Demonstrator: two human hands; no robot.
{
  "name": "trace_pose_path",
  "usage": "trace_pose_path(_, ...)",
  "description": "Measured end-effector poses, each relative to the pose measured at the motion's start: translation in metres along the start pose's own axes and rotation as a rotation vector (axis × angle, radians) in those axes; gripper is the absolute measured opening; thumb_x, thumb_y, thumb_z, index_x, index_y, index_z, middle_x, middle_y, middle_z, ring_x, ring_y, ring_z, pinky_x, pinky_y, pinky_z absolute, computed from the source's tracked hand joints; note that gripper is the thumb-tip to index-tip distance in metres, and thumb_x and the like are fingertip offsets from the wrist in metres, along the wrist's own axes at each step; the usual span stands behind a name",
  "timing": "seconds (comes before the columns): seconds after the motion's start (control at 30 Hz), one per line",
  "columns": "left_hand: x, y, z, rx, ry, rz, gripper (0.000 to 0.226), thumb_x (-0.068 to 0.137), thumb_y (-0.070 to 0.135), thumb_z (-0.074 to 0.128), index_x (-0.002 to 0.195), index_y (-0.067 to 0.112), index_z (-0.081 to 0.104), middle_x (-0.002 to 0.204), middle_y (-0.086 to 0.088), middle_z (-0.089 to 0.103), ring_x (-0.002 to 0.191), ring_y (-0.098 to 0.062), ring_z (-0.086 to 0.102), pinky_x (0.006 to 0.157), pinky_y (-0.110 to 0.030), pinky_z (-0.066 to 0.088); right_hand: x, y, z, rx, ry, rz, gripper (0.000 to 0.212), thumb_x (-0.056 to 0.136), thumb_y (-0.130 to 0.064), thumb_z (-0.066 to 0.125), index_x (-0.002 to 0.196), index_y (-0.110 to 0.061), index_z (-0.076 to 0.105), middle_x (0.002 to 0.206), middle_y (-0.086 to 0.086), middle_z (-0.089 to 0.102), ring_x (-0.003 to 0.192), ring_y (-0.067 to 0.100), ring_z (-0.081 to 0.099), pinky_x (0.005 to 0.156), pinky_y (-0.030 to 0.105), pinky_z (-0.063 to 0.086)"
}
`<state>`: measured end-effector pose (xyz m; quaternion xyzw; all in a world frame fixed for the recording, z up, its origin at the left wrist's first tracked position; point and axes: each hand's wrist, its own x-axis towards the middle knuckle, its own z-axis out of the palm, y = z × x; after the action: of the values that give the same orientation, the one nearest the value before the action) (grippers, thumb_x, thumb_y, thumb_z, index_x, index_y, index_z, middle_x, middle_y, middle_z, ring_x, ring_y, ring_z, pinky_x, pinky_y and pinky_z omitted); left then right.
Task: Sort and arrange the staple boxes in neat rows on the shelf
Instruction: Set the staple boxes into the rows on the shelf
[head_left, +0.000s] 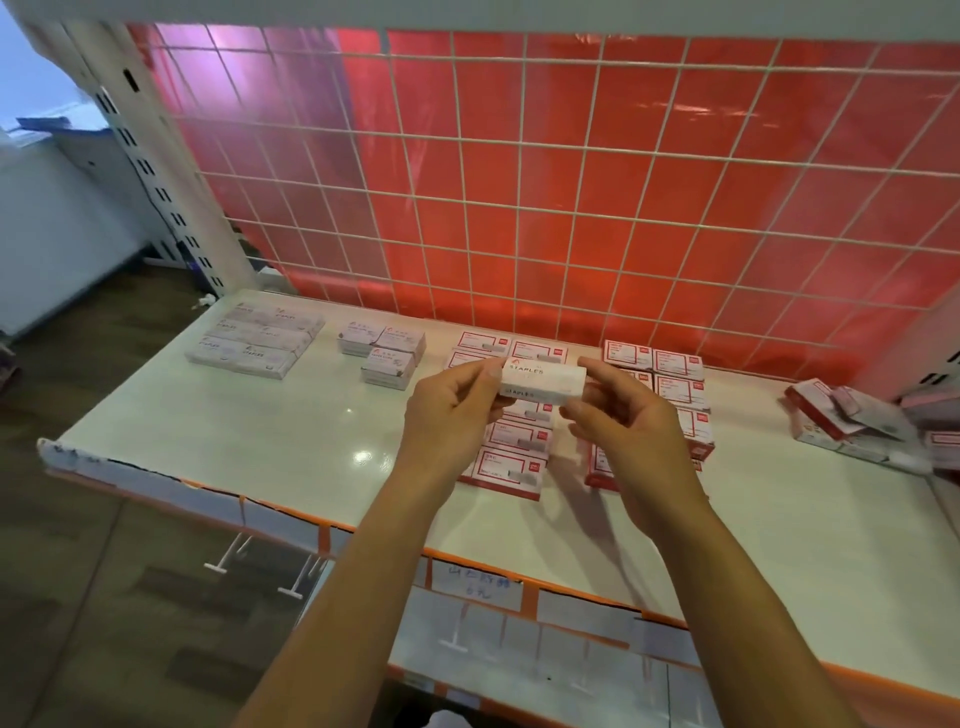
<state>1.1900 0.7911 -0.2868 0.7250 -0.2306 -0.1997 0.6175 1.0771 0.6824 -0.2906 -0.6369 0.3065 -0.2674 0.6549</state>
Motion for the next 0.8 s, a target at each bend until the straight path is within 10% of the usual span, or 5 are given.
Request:
trace_pose_path(0.43,0.008,-0.001,-0.017,-0.016,0.026,-0.018,0.026,0.092,0.015,0.06,0.117,0.023,0.064,0.09,0.029,0.066,0.095,-0.012,0.068,0.084,-0.028,0.057,0.009,0.0,0.017,0.003,-0.05,-0.006,0.043,0.085,0.002,0.062,0.122,-0.022,0.061,0.11,0.001,0.066,0.11,0.019,0.06,0.089,0.036,0.055)
trace_pose_path(0.8,0.014,-0.001,-0.031,0.006,0.054,-0.004,0.03,0.092,0.017,0.061,0.12,0.024,0.063,0.112,0.006,0.069,0.097,-0.01,0.067,0.084,-0.027,0.057,0.018,-0.005,0.032,0.019,-0.074,-0.016,0.039,0.086,-0.001,0.063,0.12,-0.017,0.057,0.11,0.0,0.068,0.103,0.014,0.064,0.081,0.027,0.057)
